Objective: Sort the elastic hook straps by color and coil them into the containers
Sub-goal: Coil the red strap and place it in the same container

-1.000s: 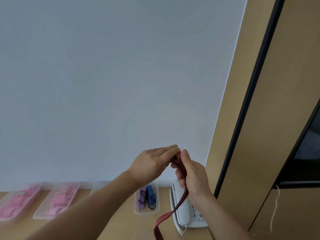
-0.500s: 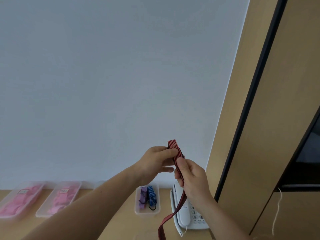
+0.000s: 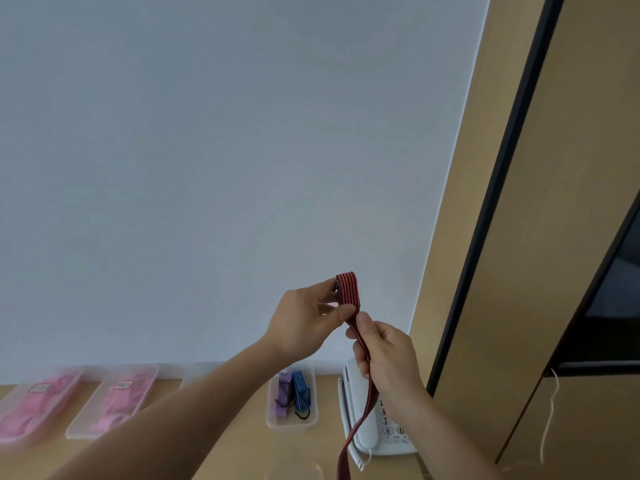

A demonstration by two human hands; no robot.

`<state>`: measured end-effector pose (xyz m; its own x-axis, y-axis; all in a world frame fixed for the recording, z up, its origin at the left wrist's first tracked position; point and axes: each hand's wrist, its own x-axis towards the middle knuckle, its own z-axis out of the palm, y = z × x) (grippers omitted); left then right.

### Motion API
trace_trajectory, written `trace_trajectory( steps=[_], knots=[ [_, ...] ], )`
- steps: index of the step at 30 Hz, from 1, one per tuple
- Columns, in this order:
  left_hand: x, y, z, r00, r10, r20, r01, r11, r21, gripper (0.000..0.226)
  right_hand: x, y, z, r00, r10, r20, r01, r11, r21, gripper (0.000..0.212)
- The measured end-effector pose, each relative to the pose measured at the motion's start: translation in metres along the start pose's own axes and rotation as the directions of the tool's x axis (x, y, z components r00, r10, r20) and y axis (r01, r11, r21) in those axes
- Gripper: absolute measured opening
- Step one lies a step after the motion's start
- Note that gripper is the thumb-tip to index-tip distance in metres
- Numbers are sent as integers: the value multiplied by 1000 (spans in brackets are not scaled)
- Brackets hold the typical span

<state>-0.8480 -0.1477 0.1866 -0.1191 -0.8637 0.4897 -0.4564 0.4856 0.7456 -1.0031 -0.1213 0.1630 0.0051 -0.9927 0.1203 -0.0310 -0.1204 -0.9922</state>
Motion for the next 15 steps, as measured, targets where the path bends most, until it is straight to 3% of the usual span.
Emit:
trace_trajectory(
  steps=[4,10,12,15],
  knots=[
    [-4,-10,2,965,260,-31,-225,884,410,31,-1,-5,0,1000,-7,24,7,1000,5,49],
    [-4,-16,6,763,643,63,-538,578,614,30,-2,-7,-2,998,51,42,-54,996,69,68],
    [-3,-22,4,709,698,102,-580,495,648,29,-2,-5,-1,998,57,41,-60,996,69,68],
    [-4,-27,2,688,712,142,-609,460,646,33,-2,-4,-1,997,61,56,-66,992,103,66]
  ],
)
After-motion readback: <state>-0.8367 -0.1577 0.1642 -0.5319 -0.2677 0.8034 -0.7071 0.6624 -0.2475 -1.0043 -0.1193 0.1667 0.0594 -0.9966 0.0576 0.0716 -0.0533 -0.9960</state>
